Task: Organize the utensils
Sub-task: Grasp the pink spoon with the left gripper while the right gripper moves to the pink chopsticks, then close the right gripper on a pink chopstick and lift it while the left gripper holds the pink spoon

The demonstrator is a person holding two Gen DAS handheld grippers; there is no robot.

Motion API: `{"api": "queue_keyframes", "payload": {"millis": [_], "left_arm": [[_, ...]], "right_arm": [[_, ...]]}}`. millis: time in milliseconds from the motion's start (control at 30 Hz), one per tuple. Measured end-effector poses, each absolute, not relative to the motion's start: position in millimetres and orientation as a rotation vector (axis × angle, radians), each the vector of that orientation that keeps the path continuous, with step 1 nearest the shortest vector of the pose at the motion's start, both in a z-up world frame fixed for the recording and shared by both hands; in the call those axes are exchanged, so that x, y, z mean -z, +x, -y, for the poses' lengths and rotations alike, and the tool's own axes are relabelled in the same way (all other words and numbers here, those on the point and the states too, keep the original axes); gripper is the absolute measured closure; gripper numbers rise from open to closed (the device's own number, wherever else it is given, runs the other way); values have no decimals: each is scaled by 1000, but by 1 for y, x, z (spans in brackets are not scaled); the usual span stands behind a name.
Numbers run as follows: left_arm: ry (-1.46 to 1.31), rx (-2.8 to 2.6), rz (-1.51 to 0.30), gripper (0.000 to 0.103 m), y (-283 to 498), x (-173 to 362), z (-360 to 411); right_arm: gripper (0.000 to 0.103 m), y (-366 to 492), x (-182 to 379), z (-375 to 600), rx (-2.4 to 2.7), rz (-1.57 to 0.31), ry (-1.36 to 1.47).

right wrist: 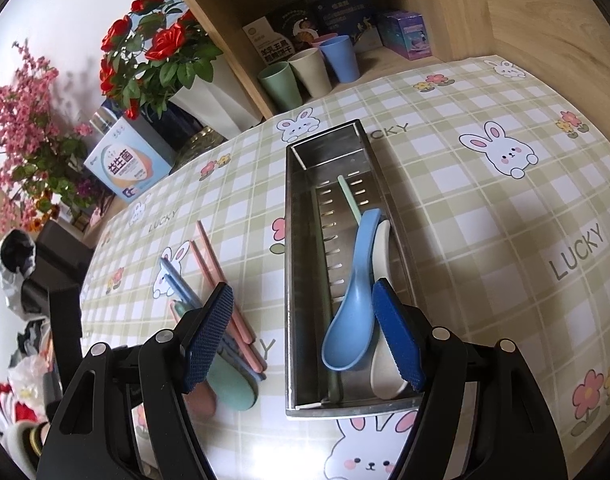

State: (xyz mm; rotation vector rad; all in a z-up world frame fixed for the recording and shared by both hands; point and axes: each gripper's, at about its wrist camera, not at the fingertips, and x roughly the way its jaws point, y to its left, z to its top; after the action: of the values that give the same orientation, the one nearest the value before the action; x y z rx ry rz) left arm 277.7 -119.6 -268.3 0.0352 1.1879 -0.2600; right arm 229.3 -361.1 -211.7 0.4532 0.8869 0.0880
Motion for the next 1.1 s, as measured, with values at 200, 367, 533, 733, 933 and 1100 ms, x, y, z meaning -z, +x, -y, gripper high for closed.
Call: {"api": "queue_keyframes", "payload": {"millis": [200,367,533,733,933,1100], "left_arm": [[-28,228,-1214,90,278,267,87],[-38,198,-1217,90,278,267,63],[6,202,-1201,89,274,266,64],[3,204,-1163,90,270,267,63],[-124,208,-1111,90,261,259,39],[-159,234,-1064,90,256,252,29]], "right_arm": [[33,228,210,363,-87,-884,458],[33,229,210,361,-97,-887,455],[33,230,209,353,-118,-893,440],[34,232,206,344,-148,-908,410],[58,242,206,323,-218,-949,347],[81,262,209,286,-307,-996,231]]}}
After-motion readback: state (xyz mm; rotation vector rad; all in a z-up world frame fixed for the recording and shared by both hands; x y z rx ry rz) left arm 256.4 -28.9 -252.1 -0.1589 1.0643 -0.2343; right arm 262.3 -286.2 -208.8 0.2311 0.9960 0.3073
